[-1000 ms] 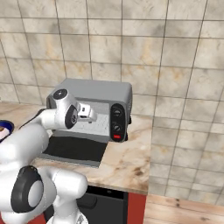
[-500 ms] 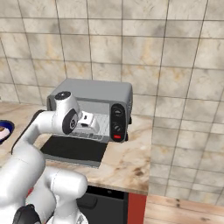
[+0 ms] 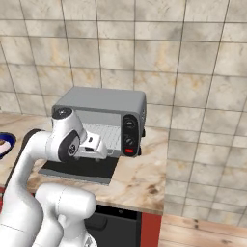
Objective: Pick up the heated bread from the toaster oven and place it in the bowl. Then move the bread bowl to the dining counter.
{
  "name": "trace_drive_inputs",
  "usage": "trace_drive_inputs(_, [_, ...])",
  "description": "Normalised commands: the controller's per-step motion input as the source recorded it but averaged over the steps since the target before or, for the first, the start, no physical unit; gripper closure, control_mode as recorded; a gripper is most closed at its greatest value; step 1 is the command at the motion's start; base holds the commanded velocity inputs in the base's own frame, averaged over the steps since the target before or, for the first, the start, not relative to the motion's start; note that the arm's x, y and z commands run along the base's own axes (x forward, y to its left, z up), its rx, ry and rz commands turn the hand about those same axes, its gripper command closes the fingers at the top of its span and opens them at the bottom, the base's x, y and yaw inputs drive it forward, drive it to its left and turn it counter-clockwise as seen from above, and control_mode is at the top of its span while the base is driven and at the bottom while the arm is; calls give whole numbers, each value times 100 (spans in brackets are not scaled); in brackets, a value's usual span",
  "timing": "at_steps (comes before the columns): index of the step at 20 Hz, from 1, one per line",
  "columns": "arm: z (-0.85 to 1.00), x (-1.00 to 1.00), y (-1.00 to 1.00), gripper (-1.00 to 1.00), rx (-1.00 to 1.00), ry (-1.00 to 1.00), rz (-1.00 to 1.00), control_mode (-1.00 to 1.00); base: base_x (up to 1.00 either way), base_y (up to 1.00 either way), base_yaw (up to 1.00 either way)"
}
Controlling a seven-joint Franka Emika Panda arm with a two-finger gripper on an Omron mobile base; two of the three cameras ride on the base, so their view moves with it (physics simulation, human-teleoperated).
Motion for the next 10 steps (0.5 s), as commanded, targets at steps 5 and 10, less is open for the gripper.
trace_drive_inputs(5, [87, -11, 31, -100, 0, -12, 0, -100, 0, 0, 0])
trace_drive_inputs(10, [65, 0, 58, -100, 0, -5, 0, -100, 0, 0, 0])
